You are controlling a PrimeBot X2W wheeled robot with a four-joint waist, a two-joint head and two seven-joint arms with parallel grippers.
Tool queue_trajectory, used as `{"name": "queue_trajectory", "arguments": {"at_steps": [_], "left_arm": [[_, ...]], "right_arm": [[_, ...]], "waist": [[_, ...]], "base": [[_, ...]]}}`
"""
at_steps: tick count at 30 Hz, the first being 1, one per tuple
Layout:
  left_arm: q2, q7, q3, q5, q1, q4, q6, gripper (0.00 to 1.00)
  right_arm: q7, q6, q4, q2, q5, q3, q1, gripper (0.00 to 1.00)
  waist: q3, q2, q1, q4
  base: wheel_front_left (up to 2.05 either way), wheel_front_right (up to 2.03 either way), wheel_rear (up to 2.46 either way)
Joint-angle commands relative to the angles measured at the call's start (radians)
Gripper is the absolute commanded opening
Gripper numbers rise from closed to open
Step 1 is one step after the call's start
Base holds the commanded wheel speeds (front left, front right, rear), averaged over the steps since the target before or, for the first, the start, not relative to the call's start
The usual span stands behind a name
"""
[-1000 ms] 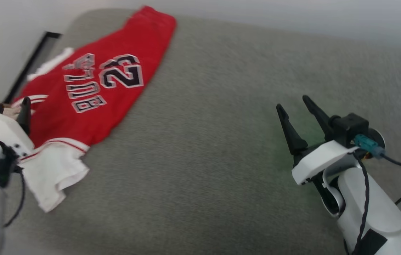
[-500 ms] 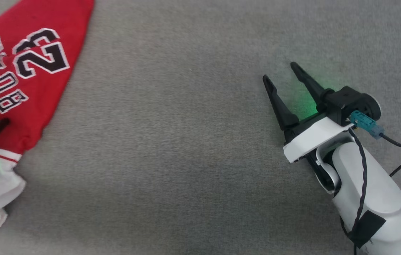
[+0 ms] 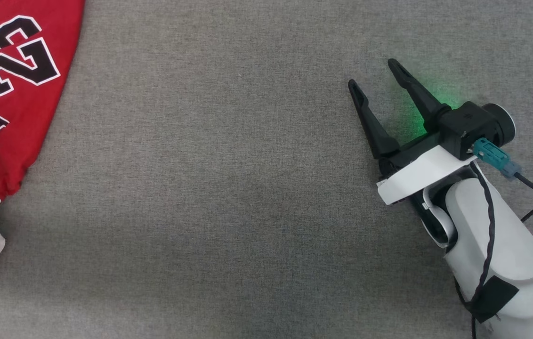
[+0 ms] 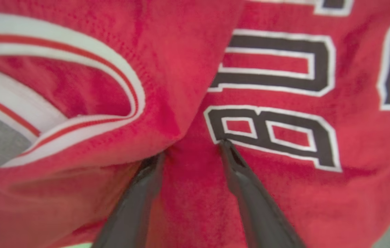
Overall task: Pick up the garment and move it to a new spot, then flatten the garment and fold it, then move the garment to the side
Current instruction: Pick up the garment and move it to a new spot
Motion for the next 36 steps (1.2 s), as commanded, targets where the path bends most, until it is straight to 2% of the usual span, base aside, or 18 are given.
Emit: {"name": "queue_trajectory", "arguments": {"at_steps": [1, 8, 9, 14, 16, 22, 28, 36], "left_arm": [[-0.148, 0.004, -0.063, -0.023, 0.048, -0.003, -0.013, 0.00], [-0.035, -0.192, -0.095, 0.012, 0.028, 0.001, -0.009, 0.00], [-0.035, -0.192, -0.095, 0.012, 0.028, 0.001, -0.009, 0.00], [0.027, -0.373, -0.156, 0.058, -0.009, -0.003, -0.008, 0.00], [0.033, -0.404, -0.185, 0.065, -0.020, -0.017, -0.008, 0.00], [0.050, -0.442, -0.298, 0.079, -0.068, -0.118, -0.008, 0.00], [0.047, -0.435, -0.435, 0.094, -0.139, -0.246, -0.008, 0.00], [0.004, -0.375, -0.639, 0.073, -0.244, -0.479, -0.008, 0.00]], "right_arm": [[0.001, 0.000, 0.006, 0.009, -0.007, 0.003, -0.003, 1.00], [-0.005, 0.000, 0.018, 0.022, 0.007, -0.008, 0.027, 1.00], [-0.005, 0.000, 0.018, 0.022, 0.007, -0.008, 0.027, 1.00], [-0.009, 0.000, 0.045, 0.045, 0.029, -0.015, 0.061, 1.00], [-0.010, 0.000, 0.050, 0.051, 0.036, -0.017, 0.070, 1.00], [-0.011, 0.000, 0.041, 0.074, 0.054, -0.034, 0.104, 1.00], [-0.011, 0.000, 0.023, 0.097, 0.064, -0.062, 0.134, 1.00], [-0.011, 0.000, -0.010, 0.128, 0.084, -0.125, 0.178, 1.00]], "waist": [[-0.006, -0.0001, 0.0000, 0.000], [-0.085, -0.0001, 0.0000, -0.003], [-0.085, -0.0001, 0.0000, -0.003], [-0.193, -0.0001, 0.0000, -0.007], [-0.222, -0.0001, 0.0000, -0.013], [-0.286, -0.0001, 0.0000, -0.043], [-0.309, -0.0001, 0.0000, -0.107], [-0.296, -0.0001, 0.0000, -0.209]], "base": [[0.00, 0.00, 0.00], [0.00, 0.00, 0.00], [0.00, 0.00, 0.00], [0.00, 0.00, 0.00], [0.00, 0.00, 0.00], [0.00, 0.00, 0.00], [0.00, 0.00, 0.00], [0.00, 0.00, 0.00]]}}
